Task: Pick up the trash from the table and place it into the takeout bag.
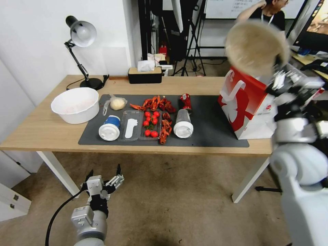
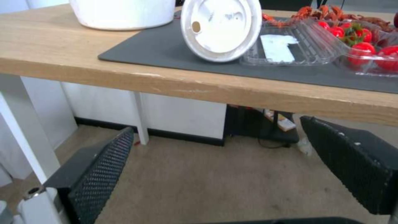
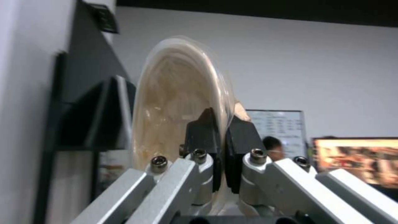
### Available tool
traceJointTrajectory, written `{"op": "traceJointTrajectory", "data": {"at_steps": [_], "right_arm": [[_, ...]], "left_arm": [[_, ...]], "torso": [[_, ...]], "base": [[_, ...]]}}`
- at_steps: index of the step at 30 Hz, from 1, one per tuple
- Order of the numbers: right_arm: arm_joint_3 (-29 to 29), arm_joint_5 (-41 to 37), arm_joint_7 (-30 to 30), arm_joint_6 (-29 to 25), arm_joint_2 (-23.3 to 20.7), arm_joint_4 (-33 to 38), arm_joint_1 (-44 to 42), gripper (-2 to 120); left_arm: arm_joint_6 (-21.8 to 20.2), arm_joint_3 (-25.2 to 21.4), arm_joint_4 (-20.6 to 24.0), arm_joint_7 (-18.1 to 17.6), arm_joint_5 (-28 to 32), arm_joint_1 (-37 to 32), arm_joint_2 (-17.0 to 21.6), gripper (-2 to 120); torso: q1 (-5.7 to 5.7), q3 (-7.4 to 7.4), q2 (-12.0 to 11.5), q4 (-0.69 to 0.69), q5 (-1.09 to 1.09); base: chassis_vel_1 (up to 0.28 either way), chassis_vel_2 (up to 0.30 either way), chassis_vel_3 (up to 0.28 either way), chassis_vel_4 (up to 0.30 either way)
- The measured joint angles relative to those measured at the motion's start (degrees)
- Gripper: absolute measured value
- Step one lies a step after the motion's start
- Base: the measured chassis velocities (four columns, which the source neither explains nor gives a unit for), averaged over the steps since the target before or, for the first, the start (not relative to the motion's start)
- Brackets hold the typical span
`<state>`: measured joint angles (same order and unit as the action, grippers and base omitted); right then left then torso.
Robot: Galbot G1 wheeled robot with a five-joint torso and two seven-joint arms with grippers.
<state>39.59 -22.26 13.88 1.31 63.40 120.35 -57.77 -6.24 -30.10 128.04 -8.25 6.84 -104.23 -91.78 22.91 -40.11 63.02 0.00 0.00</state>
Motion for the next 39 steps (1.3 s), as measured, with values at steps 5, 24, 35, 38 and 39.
{"op": "traceJointTrajectory", "data": {"at_steps": [5, 24, 35, 38, 39], "right_arm": [[0.92, 0.6, 1.41, 1.97, -0.72, -4.74, 1.13, 0], [1.41, -0.09, 0.84, 4.6, -0.84, -6.55, 0.53, 62], [0.47, -5.56, 0.84, 4.15, -0.64, -4.51, 0.55, 96], [-0.2, -19.72, 0.07, 7.17, -0.66, 2.5, -2.8, 100], [-0.2, -19.72, 0.07, 7.17, -0.66, 2.5, -2.8, 100]], "left_arm": [[0.0, 0.04, -0.21, -0.11, -0.07, 0.11, -0.09, 100], [0.15, 0.09, -0.46, -0.81, -0.36, 0.08, -0.21, 100], [0.3, 0.07, -0.64, -0.87, -0.37, 0.14, -0.2, 100], [0.5, -0.06, -0.64, -0.92, -0.27, 0.14, -0.12, 100], [0.5, -0.06, -0.64, -0.92, -0.27, 0.14, -0.12, 100]], "torso": [[0.0, 0.0, 0.0, 0.0, 0.01], [0.0, 0.0, 0.0, 0.0, 0.0], [0.01, 0.0, 0.0, 0.01, -0.01], [0.01, 0.0, 0.0, 0.02, -0.02], [0.01, 0.0, 0.0, 0.02, -0.02]], "base": [[0.0, 0.0, 0.0, 0.0], [0.0, 0.0, 0.0, 0.0], [0.0, 0.0, 0.0, 0.0], [0.0, 0.0, 0.0, 0.0], [0.0, 0.0, 0.0, 0.0]]}}
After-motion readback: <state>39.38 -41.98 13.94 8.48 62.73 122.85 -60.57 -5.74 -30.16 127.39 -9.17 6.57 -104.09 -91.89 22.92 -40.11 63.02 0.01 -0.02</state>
